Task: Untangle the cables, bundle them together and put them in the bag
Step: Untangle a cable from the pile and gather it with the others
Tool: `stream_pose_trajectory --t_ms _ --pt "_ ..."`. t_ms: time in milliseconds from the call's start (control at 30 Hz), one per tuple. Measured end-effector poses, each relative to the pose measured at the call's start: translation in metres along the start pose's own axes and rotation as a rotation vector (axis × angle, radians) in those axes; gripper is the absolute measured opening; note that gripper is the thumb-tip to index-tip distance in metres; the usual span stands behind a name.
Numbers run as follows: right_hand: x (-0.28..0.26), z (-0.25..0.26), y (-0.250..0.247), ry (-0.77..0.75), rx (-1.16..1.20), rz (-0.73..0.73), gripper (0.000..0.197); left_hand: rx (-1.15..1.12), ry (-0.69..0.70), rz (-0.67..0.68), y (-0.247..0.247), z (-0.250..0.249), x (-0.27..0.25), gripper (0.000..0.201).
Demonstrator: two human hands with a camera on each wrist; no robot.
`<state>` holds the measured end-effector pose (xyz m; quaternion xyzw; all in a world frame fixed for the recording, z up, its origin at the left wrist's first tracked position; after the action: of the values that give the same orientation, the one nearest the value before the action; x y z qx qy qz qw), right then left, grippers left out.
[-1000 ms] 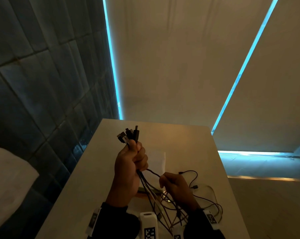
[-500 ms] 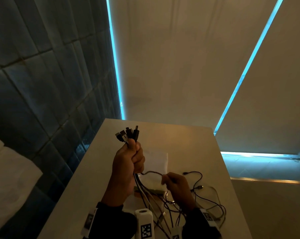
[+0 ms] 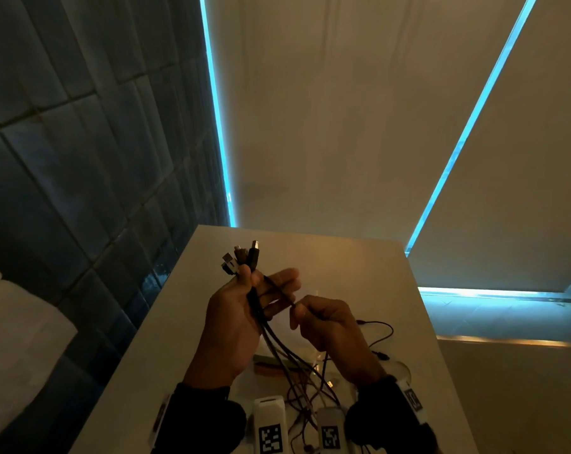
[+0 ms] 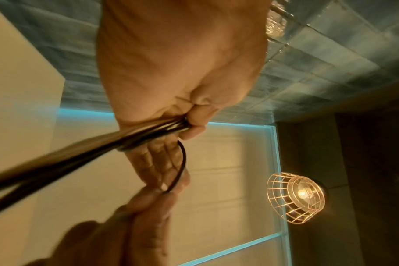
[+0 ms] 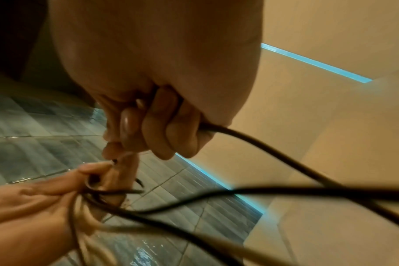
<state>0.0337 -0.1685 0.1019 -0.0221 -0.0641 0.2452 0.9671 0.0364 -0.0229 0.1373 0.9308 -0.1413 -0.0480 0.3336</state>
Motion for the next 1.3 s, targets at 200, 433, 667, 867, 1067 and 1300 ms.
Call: stream_pose_trajectory --t_ms 200,433,667,867,1067,1300 --pt "-0.006 -0.020 0.007 0.101 0.077 0.128 0.029 -0.002 0.055 -0.008 0.003 0.005 0.000 0.034" --pt "-0.012 -0.063 0.002 0.164 0.004 0.069 0.030 -0.011 0.090 0.090 0.004 0.002 0.000 0.036" --pt "-0.013 -0.111 0.005 0.191 -0.091 -0.016 0.030 0.054 0.079 0.120 0.007 0.000 -0.004 0.032" --pt "-0.018 -0.129 0.013 0.215 -0.049 -0.021 0.032 0.055 0.049 0.061 0.010 -0.002 -0.008 0.033" --pt "-0.017 -0.143 0.011 0.251 -0.061 -0.070 0.041 0.040 0.075 0.048 0.009 -0.007 -0.007 0.032" --pt "-0.023 -0.163 0.013 0.344 -0.080 -0.129 0.035 0.071 0.107 0.011 0.003 -0.008 -0.004 0.031"
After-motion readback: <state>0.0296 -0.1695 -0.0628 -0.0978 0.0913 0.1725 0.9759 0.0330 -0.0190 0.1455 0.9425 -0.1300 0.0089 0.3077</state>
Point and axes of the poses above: each hand's wrist, its own x-axis towards the middle knuckle, its own y-axis out of the palm, z = x × y, the point moved 3 cm from there along x, towards the middle knuckle, and after that the axes turned 12 degrees about z, right-handed, at the moved point
